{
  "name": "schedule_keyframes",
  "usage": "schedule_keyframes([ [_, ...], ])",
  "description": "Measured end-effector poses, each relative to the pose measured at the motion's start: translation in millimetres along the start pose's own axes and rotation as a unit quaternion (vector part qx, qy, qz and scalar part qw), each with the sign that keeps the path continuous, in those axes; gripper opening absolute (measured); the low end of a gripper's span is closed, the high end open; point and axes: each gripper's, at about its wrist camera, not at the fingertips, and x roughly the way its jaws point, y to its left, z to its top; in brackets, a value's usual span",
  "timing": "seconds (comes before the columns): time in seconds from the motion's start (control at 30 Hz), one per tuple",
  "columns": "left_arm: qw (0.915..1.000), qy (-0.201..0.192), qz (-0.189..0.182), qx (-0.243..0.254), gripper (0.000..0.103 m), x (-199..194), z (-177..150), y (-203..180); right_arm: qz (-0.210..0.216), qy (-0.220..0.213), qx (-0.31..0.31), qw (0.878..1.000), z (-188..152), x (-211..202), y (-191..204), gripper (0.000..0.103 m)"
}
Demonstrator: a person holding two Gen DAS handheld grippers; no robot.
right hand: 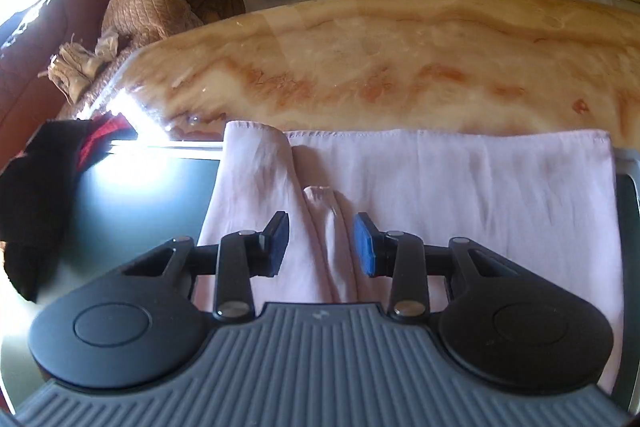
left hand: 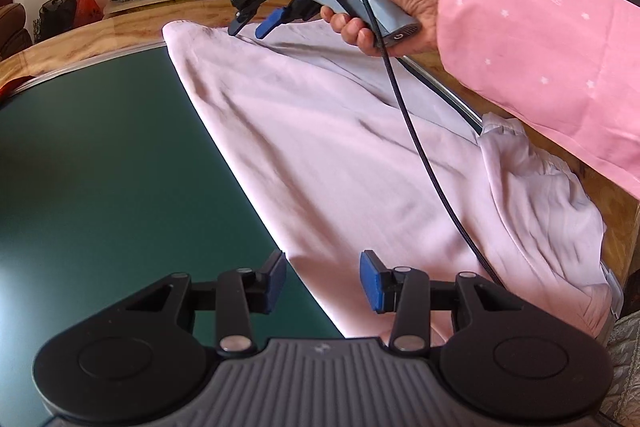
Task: Fold clothes
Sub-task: 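Move the right gripper to the blouse's side edge and grasp it, then fold the side edge over toward the blouse's center with the right gripper, release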
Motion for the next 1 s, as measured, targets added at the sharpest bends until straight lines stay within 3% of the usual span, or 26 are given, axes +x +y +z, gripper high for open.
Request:
schedule_keyframes([
  [0.13,0.9999,-0.009,-0.005,0.003,0.048,8,1,5,-0.012,0.009,-0.022,1.0,7,11,4,0.04],
  [0.17,0.9999,-0.011,-0.005,0.002,0.048,9,2,6,-0.015,0.01,-0.029,0.999,8,11,6,0.031],
  [0.2,0.9999,-0.013,-0.006,0.001,0.048,10,3,6,-0.016,0.015,-0.031,0.999,9,13,7,0.014],
  [0.23,0.9999,-0.014,-0.008,-0.001,0.049,11,4,7,-0.015,0.018,-0.033,0.999,10,14,8,0.009],
  [0.37,0.9998,-0.018,-0.009,0.0,0.049,12,5,8,-0.009,0.019,-0.047,0.999,11,10,8,0.008],
  [0.7,0.9994,-0.03,-0.016,-0.002,0.051,14,3,12,0.053,-0.018,0.044,0.997,22,-11,-26,0.009],
  [0.83,0.9994,-0.032,-0.016,0.001,0.052,16,4,13,0.026,-0.026,0.038,0.999,23,-11,-28,0.008],
  [0.9,0.9993,-0.033,-0.016,0.003,0.052,16,4,13,0.013,-0.029,0.04,0.999,23,-10,-29,0.002],
  [1.0,0.9993,-0.033,-0.015,0.005,0.052,16,4,12,0.008,-0.028,0.044,0.999,24,-7,-33,0.003],
])
